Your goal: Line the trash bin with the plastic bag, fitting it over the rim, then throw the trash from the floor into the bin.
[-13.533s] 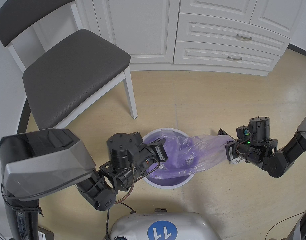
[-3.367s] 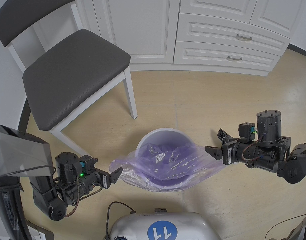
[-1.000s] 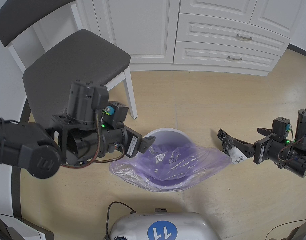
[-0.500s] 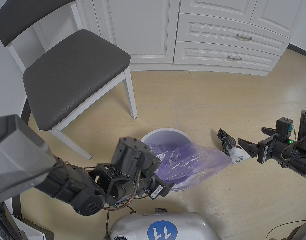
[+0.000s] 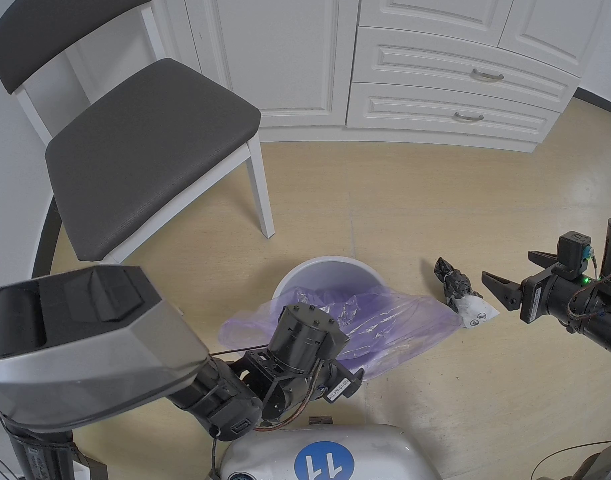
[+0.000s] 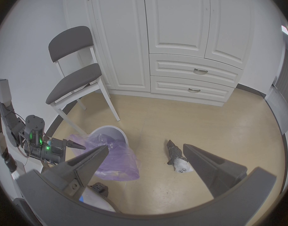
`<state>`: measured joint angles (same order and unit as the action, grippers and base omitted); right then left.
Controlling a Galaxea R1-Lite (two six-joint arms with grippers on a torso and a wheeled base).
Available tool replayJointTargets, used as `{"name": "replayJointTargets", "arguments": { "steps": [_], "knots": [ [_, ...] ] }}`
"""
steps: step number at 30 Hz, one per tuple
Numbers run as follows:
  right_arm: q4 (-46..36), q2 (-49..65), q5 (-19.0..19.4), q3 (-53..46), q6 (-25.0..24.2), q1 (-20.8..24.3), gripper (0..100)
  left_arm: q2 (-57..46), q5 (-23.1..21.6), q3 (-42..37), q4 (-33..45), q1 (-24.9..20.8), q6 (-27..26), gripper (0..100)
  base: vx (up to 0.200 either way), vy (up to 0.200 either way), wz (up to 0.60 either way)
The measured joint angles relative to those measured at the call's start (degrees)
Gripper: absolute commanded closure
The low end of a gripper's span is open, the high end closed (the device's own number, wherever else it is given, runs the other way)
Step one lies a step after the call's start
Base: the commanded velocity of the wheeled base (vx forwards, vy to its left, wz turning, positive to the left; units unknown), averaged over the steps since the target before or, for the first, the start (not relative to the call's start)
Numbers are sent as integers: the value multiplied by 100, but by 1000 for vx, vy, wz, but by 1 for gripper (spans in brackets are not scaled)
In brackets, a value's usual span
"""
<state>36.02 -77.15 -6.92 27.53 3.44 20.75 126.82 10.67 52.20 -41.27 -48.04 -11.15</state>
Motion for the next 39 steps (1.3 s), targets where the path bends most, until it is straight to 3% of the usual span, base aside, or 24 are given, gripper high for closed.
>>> {"name": "replayJointTargets", "arguments": {
  "steps": [8,9,26,39],
  "knots": [
    [-1,-29,-2,-18,30,6,0,358,116,311,0,26,-91,0,0,0,0],
    [-1,-40,0,-18,35,6,0,396,116,347,0,26,-91,100,0,0,0],
    [-4,-243,-11,-29,41,-5,0,323,222,590,18,266,-78,100,0,0,0],
    [21,-296,-11,-13,37,-28,0,77,224,1078,267,734,-100,100,0,0,0]
  ]
}}
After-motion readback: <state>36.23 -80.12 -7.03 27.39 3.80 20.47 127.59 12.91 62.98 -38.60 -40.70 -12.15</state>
